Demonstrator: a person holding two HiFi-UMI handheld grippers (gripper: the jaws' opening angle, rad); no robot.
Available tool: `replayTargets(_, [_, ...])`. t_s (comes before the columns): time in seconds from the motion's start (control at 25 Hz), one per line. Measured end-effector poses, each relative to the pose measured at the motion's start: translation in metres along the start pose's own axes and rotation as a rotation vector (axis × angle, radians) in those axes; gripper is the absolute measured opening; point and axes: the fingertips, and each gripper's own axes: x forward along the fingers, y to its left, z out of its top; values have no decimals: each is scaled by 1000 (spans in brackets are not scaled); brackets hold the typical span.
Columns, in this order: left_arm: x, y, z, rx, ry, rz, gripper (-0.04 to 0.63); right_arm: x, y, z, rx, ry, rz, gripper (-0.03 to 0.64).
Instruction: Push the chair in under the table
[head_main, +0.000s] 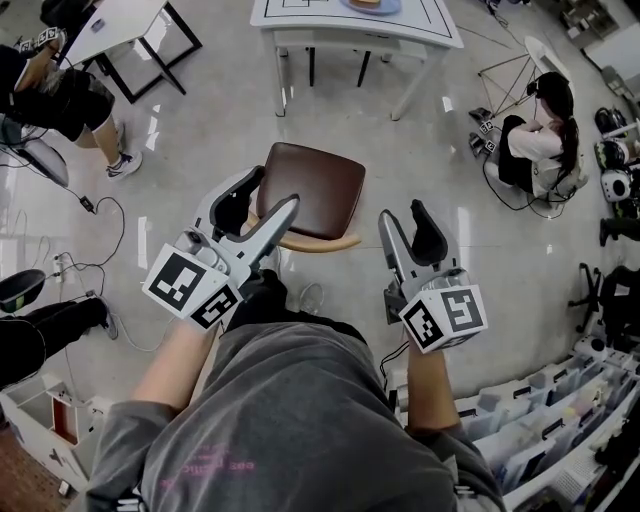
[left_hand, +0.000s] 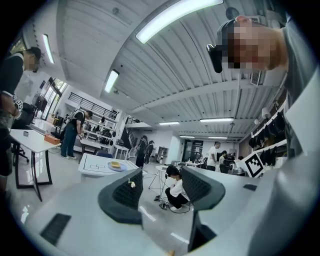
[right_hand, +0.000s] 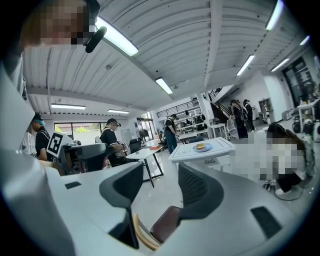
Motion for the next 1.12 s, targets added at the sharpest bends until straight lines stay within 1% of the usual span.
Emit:
replayTargets(0.24, [11,29,-4,-25,12,-10,241,25,-4,-8,9,28,-20,202])
replayTargets(0.4, [21,49,-4,-28,24,-26,241,43,-6,-10,23,42,-45,202])
replayTargets(0.6, [30,87,-8,-46,51,-42,241,73,-6,-17,38,61,-82,202])
replayTargets(0.84, [38,143,-29,-95,119,-61,241,116,-7,-39,91,109,-155,202])
replayTargets(1.12, [47,188,-58,-145,182,-92,241,145,-12,-70,125,178,-239,202])
